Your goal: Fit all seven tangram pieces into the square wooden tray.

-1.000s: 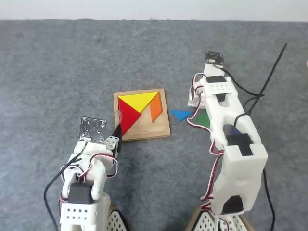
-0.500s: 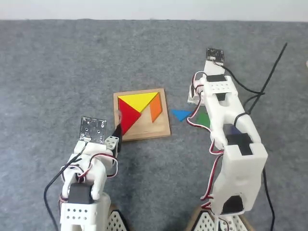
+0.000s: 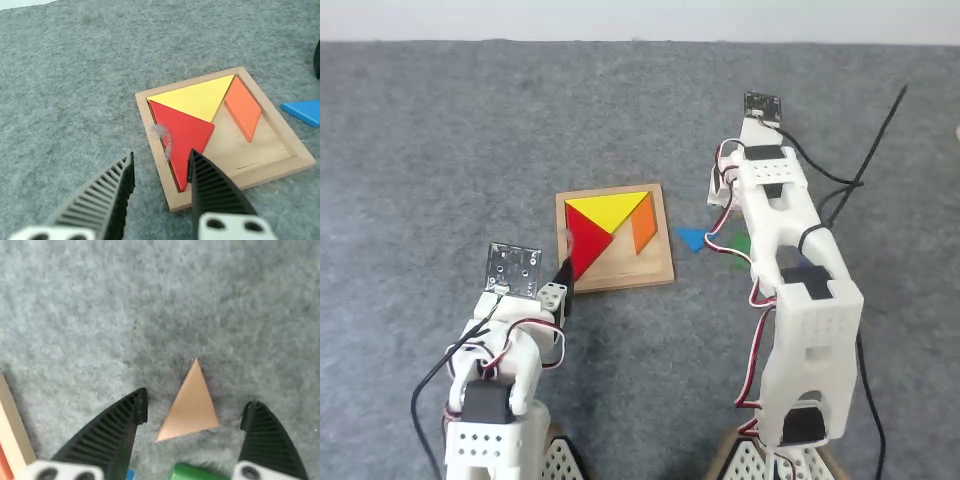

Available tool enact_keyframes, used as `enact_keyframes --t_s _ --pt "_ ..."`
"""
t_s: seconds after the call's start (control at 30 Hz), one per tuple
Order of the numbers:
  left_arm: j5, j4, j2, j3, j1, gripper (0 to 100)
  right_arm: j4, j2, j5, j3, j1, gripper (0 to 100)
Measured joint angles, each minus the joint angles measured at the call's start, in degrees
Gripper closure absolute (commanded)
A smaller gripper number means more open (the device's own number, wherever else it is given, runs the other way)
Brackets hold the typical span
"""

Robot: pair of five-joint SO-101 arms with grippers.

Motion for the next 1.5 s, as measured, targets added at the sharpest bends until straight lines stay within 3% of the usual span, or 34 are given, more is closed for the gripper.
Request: enact_keyframes --t_s 0.1,0.7,0.8,0.93,1.1,1.23,1.5 --pt "0.0 0.0 0.0 0.0 0.0 83 1.93 -0.09 0.09 -0.79 0.79 98.3" --pt "0.0 0.0 0.0 0.0 0.0 83 8.26 -5.19 0.18 -1.67 0.62 96.9" --pt "0.0 0.0 0.0 0.0 0.0 83 11.96 -9.41 3.25 -1.67 0.09 96.9" --pt "0.0 0.0 0.0 0.0 0.0 83 17.76 -15.74 12.31 -1.67 -4.31 96.9" --pt "0.0 0.0 0.0 0.0 0.0 83 21.45 -20.48 31.56 -1.58 -14.15 96.9" --pt "0.0 0.0 0.0 0.0 0.0 83 21.1 -20.84 47.65 0.88 -21.19 96.8" --pt "0.0 0.0 0.0 0.0 0.0 83 14.59 -20.84 71.74 6.15 -26.11 96.9"
